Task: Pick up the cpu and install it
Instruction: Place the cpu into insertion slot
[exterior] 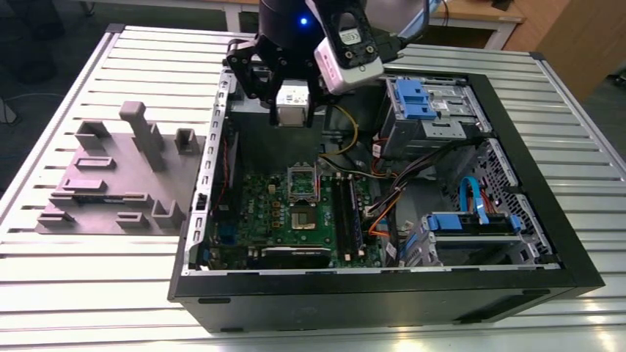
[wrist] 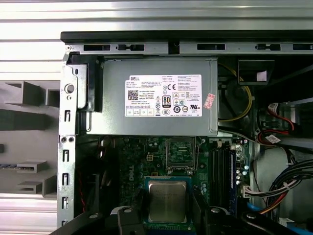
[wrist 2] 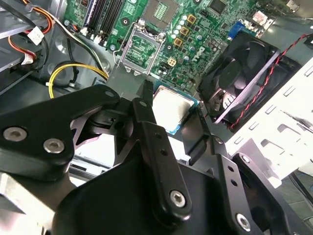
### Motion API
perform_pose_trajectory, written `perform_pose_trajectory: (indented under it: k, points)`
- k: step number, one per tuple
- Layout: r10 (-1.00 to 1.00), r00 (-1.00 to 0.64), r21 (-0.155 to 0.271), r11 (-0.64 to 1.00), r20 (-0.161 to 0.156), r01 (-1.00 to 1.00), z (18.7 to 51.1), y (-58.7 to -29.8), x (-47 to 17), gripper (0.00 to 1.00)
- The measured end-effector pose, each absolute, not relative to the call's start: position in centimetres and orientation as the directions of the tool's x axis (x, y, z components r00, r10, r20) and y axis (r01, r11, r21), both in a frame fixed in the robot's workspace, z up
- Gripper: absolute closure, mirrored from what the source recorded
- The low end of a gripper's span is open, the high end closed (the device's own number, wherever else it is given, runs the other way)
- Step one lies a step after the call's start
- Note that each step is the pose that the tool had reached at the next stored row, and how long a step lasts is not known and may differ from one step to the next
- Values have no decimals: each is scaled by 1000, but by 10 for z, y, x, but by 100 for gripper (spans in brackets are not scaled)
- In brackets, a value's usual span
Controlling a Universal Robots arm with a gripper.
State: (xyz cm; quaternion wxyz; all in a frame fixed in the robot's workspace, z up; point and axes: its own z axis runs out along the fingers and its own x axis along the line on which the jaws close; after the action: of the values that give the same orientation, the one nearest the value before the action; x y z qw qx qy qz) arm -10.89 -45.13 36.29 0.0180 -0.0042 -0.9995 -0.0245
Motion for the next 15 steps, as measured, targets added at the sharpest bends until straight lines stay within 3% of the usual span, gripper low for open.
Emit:
perform_pose_trajectory:
  k: [15]
  points:
    - [8,-999,49,999,36,9,363,-451,-114,53]
